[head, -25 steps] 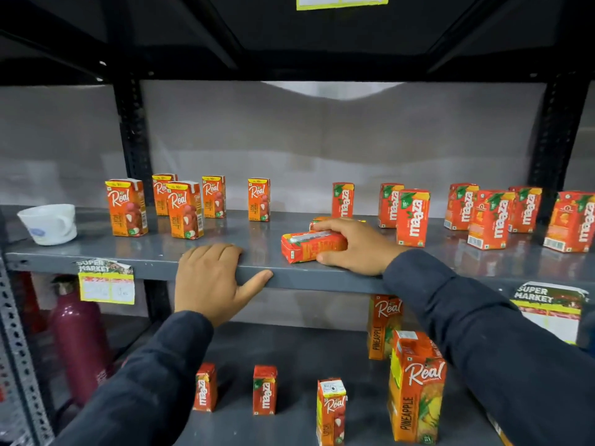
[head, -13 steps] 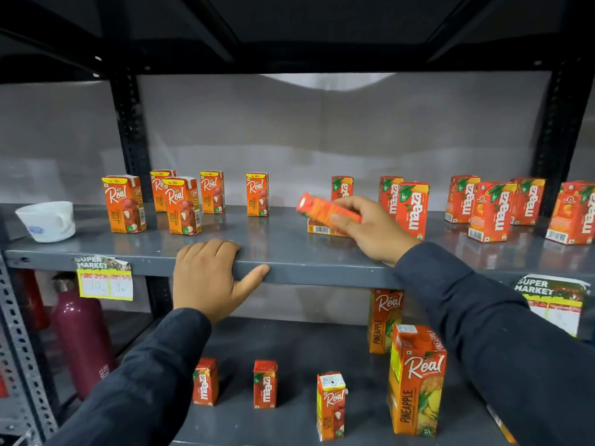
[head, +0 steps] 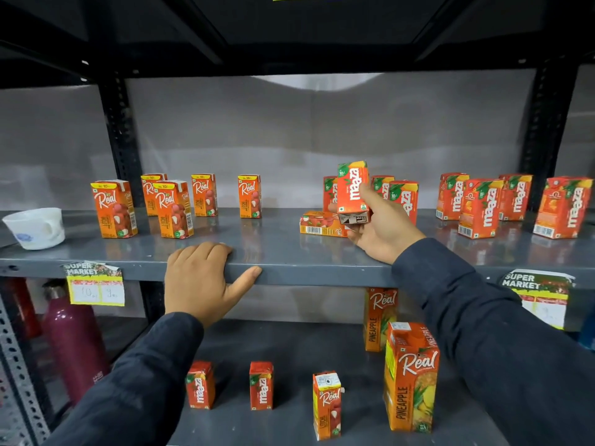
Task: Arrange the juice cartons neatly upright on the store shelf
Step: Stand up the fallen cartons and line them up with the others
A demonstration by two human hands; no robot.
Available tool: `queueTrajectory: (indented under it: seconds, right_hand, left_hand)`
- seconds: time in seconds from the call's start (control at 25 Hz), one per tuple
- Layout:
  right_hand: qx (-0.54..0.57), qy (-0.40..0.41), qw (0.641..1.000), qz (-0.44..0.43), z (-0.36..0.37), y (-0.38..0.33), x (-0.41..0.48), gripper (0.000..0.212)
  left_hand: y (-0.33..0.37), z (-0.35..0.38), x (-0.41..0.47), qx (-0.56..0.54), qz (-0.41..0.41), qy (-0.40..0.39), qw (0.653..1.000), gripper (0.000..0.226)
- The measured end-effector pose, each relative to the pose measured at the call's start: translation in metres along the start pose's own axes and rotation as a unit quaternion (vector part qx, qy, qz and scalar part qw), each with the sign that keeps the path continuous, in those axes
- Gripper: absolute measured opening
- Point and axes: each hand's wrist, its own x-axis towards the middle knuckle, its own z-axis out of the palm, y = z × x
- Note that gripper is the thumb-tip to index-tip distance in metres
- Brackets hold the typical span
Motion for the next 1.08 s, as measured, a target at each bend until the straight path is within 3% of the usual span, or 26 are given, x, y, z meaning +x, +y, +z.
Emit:
queueTrajectory:
  seconds: [0.16,0.32,0.48,0.72,0.92,1.08]
  right_hand:
    - [-0.018,0.005,1.0,-0.001,-0.001,0.004,0.003,0.017]
    - [-0.042,-0.045,0.998,-0.022,-0.002,0.008,0.003,0.034]
    - [-0.074,-0.042,0.995,-0.057,0.0,0.01,0.003,0.039]
    - [-0.14,-0.077,0.986,-0.052,0.001,0.013,0.006,0.036]
    - [-0.335,-0.091,0.936,-0.062,0.029,0.024,0.019,0.049]
    - [-0.389,-0.1,0.91,-0.103,0.086,0.032,0.038,0.044]
  left_hand:
    - [-0.001,0.0,0.0,-0.001,0.003,0.0,1.0,0.073]
    - [-0.01,-0.001,0.001,-0.003,0.041,-0.012,0.999,0.076]
    - [-0.024,0.004,-0.009,0.024,0.08,0.008,0.996,0.075]
    - [-0.017,0.017,-0.015,0.051,0.037,0.057,0.996,0.073]
    - [-0.018,0.025,-0.014,0.04,0.04,0.112,0.992,0.071]
    - [-0.02,0.033,-0.014,0.035,0.054,0.155,0.986,0.066]
